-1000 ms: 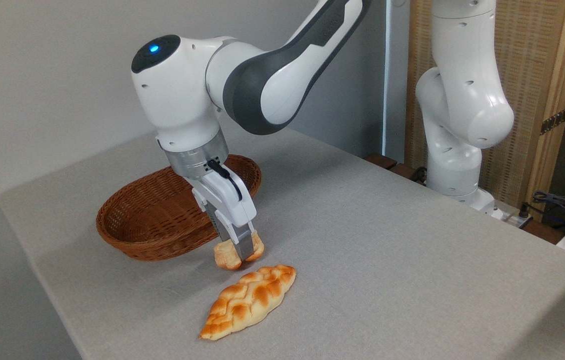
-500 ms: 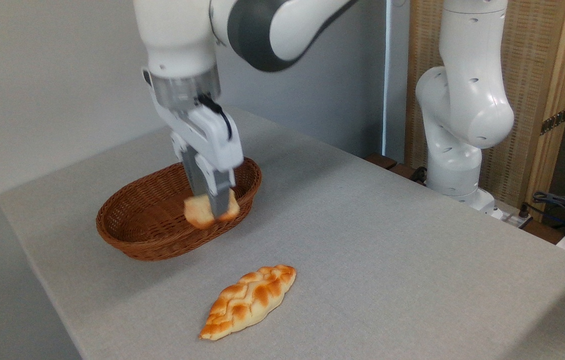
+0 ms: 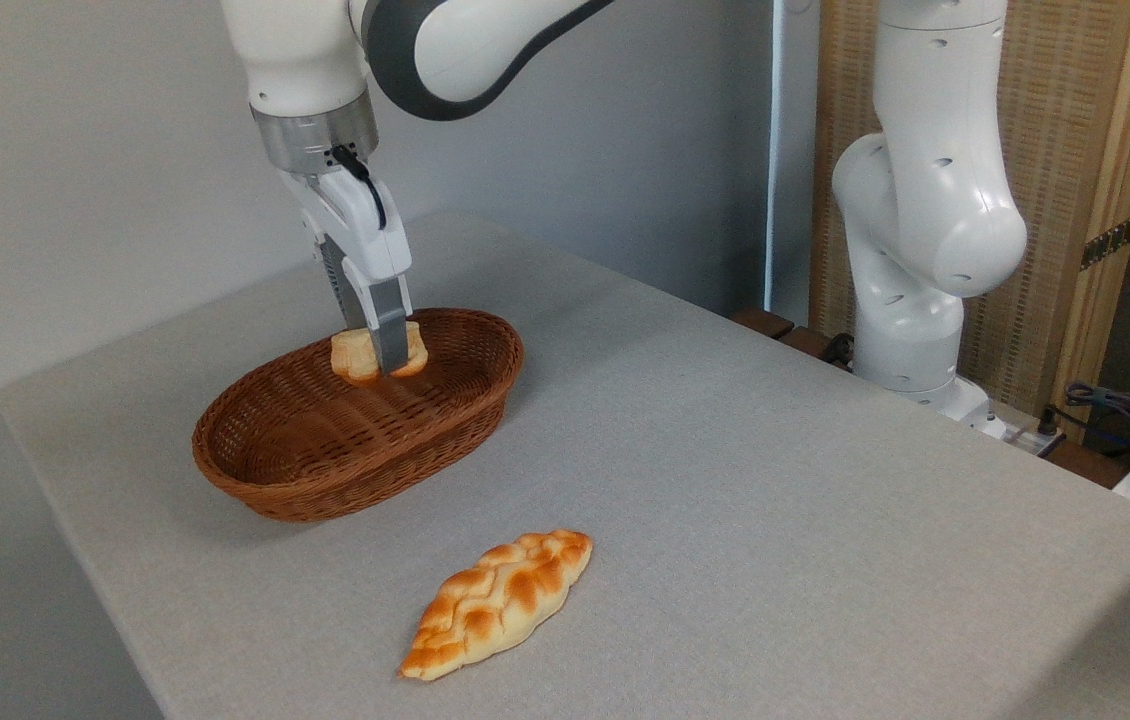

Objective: Put bread into the basket
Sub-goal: 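Lower the roll into the basket and open the gripper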

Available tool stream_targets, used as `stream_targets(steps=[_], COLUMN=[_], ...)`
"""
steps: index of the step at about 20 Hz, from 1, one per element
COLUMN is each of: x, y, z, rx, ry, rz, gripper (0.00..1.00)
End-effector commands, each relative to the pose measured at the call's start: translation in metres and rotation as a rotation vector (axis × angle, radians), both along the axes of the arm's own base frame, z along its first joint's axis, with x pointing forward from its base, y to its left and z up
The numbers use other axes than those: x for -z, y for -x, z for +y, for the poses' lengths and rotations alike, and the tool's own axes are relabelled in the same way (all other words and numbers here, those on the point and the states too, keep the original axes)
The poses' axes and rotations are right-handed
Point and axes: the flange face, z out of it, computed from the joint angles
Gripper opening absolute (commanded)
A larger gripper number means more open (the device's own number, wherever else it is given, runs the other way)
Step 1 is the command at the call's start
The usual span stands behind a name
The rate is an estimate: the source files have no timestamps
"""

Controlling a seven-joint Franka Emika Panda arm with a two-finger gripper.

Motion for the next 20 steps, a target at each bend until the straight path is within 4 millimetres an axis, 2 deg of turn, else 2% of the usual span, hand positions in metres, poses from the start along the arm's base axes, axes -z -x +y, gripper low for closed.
stream_targets(steps=[1, 10, 13, 14, 18, 20], x=[-0.007, -0.008, -0.012, -0.014, -0.026, -0.031], y=[-0.003, -0.005, -0.007, -0.009, -0.026, -0.028], z=[0.004, 0.008, 0.019, 0.025, 0.092, 0.120], rx=[-0.011, -0.014, -0.029, -0.032, -0.115, -0.066], ry=[0.002, 0.000, 0.003, -0.012, -0.048, -0.045], rz=[-0.007, -0.008, -0.017, -0.027, -0.065, -0.083], gripper=[1.00, 1.00, 1.00, 1.00, 1.00, 1.00])
